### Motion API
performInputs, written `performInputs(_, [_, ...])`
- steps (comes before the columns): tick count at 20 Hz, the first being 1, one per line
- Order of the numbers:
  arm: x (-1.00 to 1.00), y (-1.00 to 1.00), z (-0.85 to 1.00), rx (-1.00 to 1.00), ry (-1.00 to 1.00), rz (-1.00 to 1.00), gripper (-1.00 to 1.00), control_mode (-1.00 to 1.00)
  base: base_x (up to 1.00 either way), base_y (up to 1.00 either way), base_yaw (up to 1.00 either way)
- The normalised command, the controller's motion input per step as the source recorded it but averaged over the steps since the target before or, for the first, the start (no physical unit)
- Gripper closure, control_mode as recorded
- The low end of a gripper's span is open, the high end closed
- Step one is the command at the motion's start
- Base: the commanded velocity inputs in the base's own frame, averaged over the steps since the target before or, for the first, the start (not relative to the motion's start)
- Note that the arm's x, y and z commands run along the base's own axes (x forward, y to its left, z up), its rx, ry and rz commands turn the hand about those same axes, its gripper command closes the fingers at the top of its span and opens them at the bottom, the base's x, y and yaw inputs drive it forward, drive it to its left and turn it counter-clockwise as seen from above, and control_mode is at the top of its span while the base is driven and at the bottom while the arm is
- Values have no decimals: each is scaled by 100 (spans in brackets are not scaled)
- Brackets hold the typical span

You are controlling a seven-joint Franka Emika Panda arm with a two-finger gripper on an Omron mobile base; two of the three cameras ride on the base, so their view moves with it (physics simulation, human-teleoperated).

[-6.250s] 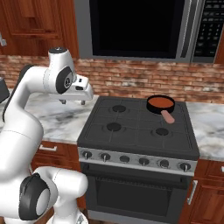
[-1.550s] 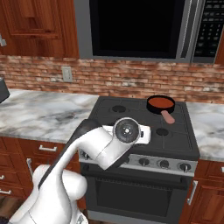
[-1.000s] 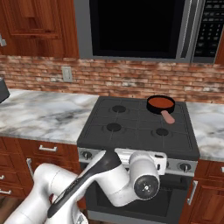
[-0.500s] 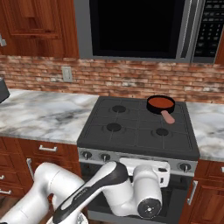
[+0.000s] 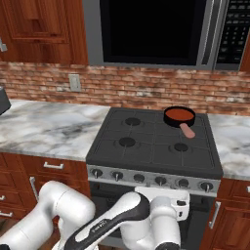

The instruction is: Wait until the marinara sauce is simmered to a deep red color and then turn off the stove.

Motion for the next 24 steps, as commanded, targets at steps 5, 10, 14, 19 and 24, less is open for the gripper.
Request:
performInputs(5, [6, 0, -39, 0, -9, 0, -100, -100, 0, 0, 0])
performInputs(10, [4, -4, -37, 0, -10, 0, -100, -100, 0, 0, 0])
performInputs(14, [2, -5, -35, 0, -11, 0, -100, -100, 0, 0, 0])
performInputs(19, [4, -17, -24, 3, -8, 0, -100, -100, 0, 0, 0])
performInputs(24, [18, -34, -10, 0, -3, 0, -100, -100, 0, 0, 0])
